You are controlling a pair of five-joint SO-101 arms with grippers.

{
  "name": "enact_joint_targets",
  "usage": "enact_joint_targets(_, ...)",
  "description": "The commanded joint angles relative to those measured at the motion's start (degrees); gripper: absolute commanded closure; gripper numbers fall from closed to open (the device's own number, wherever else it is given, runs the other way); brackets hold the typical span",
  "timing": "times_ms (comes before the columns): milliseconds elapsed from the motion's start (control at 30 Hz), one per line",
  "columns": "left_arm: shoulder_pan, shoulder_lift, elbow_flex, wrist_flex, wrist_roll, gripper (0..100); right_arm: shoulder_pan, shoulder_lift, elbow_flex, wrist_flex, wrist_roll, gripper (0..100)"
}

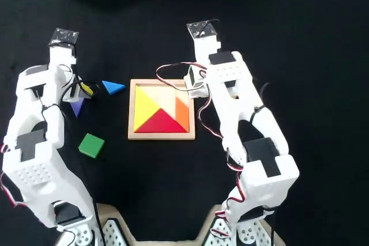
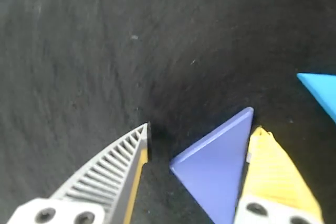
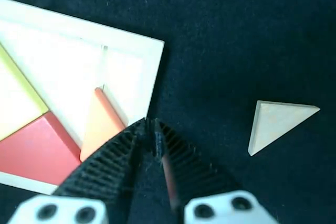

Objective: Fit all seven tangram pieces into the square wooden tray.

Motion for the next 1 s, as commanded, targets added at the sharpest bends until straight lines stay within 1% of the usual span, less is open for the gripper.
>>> enact_joint_targets(0, 1.19, 0.53, -2.95, -0.18, -5.36, 71, 0.70, -1.27, -0.04, -1.05, 0.53, 98.7)
enact_joint_targets(167, 0.92, 1.14, -7.34, 9.41, -6.15, 71, 0.70, -1.19, -0.04, -1.05, 0.62, 98.7)
enact_joint_targets(267, 1.01, 2.99, -8.31, 9.85, -5.36, 71, 0.70, -1.19, -0.04, -1.05, 0.62, 98.7)
enact_joint_targets(367, -0.04, 5.54, -11.91, 11.08, 0.70, 71, 0.70, -1.01, 0.57, -1.32, 0.62, 98.7)
enact_joint_targets(500, -1.45, 8.53, -18.33, 19.52, 14.86, 71, 0.70, 1.01, 0.31, -2.64, 0.62, 98.7)
enact_joint_targets(600, -1.10, 11.08, -23.08, 24.88, 21.10, 71, 0.62, 2.59, -1.19, -2.29, 0.62, 98.7)
enact_joint_targets(767, 0.66, 16.97, -31.43, 29.01, 28.31, 71, 0.62, 3.12, -1.45, -2.20, 0.62, 98.7)
enact_joint_targets(967, 2.07, 23.74, -42.33, 37.10, 28.57, 71, 0.62, 3.21, -1.45, -2.20, 0.62, 98.7)
